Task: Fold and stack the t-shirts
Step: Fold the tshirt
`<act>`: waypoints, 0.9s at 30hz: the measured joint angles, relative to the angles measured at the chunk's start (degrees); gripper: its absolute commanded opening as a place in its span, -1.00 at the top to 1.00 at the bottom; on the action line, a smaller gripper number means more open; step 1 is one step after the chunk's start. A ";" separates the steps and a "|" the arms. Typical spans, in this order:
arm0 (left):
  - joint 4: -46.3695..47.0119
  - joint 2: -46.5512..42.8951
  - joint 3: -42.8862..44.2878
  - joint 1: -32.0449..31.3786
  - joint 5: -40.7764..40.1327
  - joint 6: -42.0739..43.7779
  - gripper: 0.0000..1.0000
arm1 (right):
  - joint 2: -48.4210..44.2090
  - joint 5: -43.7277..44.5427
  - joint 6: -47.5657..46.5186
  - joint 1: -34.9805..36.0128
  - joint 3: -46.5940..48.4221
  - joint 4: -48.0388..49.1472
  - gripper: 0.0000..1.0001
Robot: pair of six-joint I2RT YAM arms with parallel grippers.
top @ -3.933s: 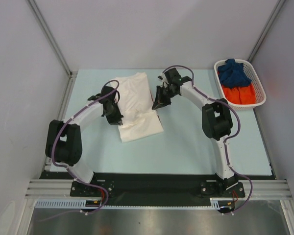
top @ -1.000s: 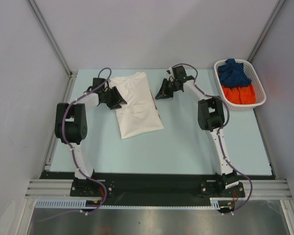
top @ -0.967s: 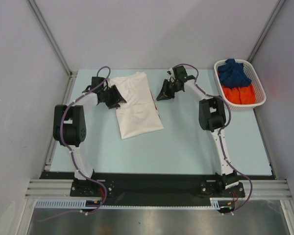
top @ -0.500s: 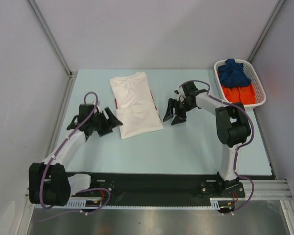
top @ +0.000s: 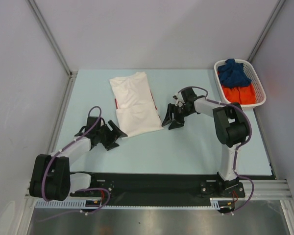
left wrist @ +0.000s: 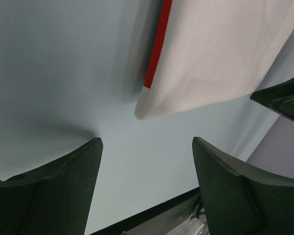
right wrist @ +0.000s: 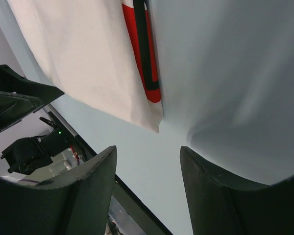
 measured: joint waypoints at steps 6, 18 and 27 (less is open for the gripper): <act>2.64 2.97 -0.39 -0.07 -0.26 -4.59 -0.52 | 1.92 -0.57 1.70 0.52 -0.13 2.64 -0.17; 7.85 7.67 -0.09 -0.15 0.63 -9.62 -0.25 | 2.75 -3.26 4.83 0.70 -1.84 7.23 -0.15; 9.81 9.86 0.02 -0.15 0.31 -10.91 0.02 | 3.72 -4.44 6.25 0.83 -1.81 9.44 -0.09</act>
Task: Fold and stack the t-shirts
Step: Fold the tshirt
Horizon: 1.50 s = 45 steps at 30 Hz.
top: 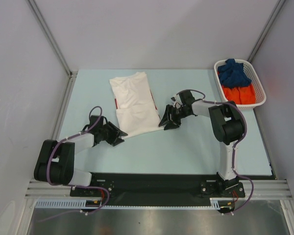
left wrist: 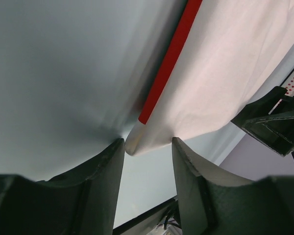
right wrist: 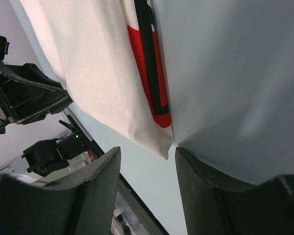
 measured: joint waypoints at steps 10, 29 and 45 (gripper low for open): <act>0.09 2.69 1.81 -0.11 -0.61 0.85 0.17 | 0.81 -0.35 1.57 0.20 0.09 1.84 -0.01; 1.05 5.35 3.41 -0.24 -1.88 3.48 0.92 | 2.75 -0.09 2.89 0.83 0.68 3.06 0.76; -20.65 -22.56 -2.97 -4.24 -4.48 10.16 0.99 | -17.44 3.43 2.97 5.25 -17.53 -0.55 1.00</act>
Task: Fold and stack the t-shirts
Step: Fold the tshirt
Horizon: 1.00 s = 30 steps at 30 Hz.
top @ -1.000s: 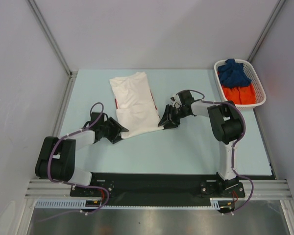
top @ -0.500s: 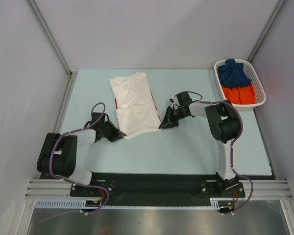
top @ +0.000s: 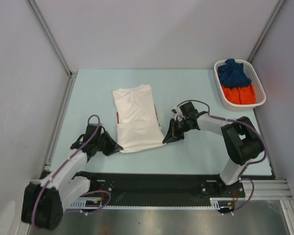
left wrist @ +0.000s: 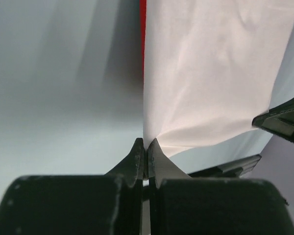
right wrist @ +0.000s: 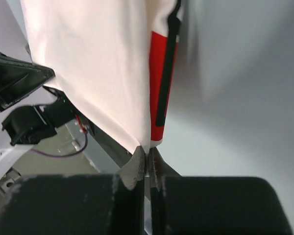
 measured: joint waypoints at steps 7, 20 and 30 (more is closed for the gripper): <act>-16.22 -20.98 -0.68 -1.99 -0.22 -0.33 0.99 | -16.26 1.07 2.78 3.93 -6.56 -3.56 1.00; -19.58 14.12 34.12 1.81 -6.71 10.29 0.99 | 2.45 4.09 1.75 -0.92 31.04 -10.88 1.00; -16.00 47.71 60.96 7.52 -5.09 18.29 0.99 | 34.25 1.88 -1.44 -4.04 66.90 -15.45 1.00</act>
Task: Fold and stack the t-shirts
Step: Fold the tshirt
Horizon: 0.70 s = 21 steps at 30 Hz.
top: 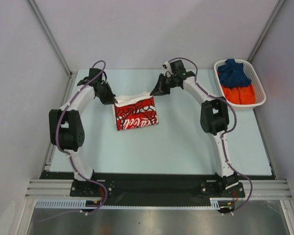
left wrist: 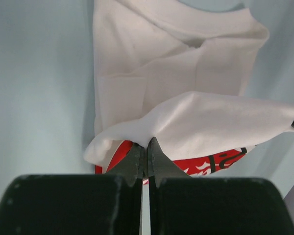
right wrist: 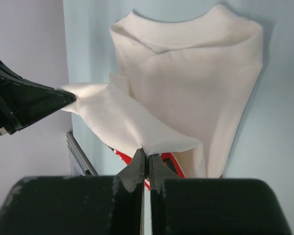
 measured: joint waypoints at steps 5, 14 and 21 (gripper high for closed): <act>2.03 4.17 2.14 0.61 1.77 0.44 0.99 | 5.90 -2.01 0.48 -0.76 4.72 1.55 1.00; 6.56 11.78 6.88 1.88 5.22 -0.26 0.95 | 12.55 -6.95 4.81 -2.47 9.33 11.19 0.95; 11.69 15.98 6.91 4.17 8.20 -2.40 0.81 | 20.06 -11.15 13.46 -4.22 13.03 24.48 0.73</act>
